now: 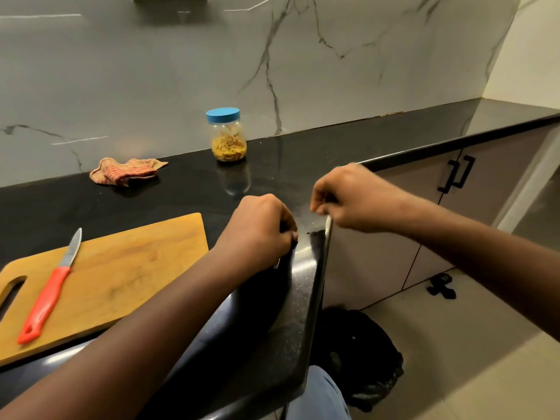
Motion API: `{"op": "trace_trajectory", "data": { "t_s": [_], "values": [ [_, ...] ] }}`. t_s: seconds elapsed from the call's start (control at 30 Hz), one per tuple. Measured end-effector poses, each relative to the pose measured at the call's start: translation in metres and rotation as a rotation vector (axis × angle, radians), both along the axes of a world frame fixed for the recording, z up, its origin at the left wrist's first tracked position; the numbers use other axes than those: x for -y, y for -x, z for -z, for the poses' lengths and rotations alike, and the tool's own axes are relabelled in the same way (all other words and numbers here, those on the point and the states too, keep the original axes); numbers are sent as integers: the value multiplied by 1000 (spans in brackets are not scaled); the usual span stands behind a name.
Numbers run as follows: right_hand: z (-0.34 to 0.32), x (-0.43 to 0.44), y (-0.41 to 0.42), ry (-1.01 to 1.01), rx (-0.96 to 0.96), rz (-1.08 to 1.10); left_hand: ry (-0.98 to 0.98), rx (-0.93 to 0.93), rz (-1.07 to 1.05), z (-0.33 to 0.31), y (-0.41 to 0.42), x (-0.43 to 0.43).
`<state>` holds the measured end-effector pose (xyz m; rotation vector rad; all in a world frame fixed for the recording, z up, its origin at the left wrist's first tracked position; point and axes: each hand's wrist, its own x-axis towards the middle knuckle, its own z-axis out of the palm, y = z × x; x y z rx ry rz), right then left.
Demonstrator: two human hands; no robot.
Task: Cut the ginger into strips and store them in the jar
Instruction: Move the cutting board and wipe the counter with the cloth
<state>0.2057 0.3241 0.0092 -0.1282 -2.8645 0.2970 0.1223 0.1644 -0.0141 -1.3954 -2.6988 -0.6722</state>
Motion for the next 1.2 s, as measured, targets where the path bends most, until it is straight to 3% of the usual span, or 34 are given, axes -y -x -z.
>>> {"op": "trace_trajectory", "data": {
  "t_s": [0.27, 0.47, 0.67, 0.83, 0.97, 1.07, 1.2],
  "values": [
    [11, -34, 26, 39, 7, 126, 46, 12, -26, -6, 15, -38],
    [22, -24, 30, -99, -17, 10, 135, 28, 88, -8, 3, -36],
    [30, -22, 6, -189, -76, -91, -8, 9, 92, 4, 0, -31],
    [50, -41, -9, -45, -210, -107, -2, -153, 131, 12, -3, -44],
    [75, -66, -23, 14, -215, 41, 103, -307, 260, 15, -16, -91],
    [99, -90, -29, 88, -81, 211, 340, -383, 277, 22, -34, -136],
    [145, -118, -34, 143, 88, 321, 575, -312, 279, 48, -42, -185]
  ]
}}
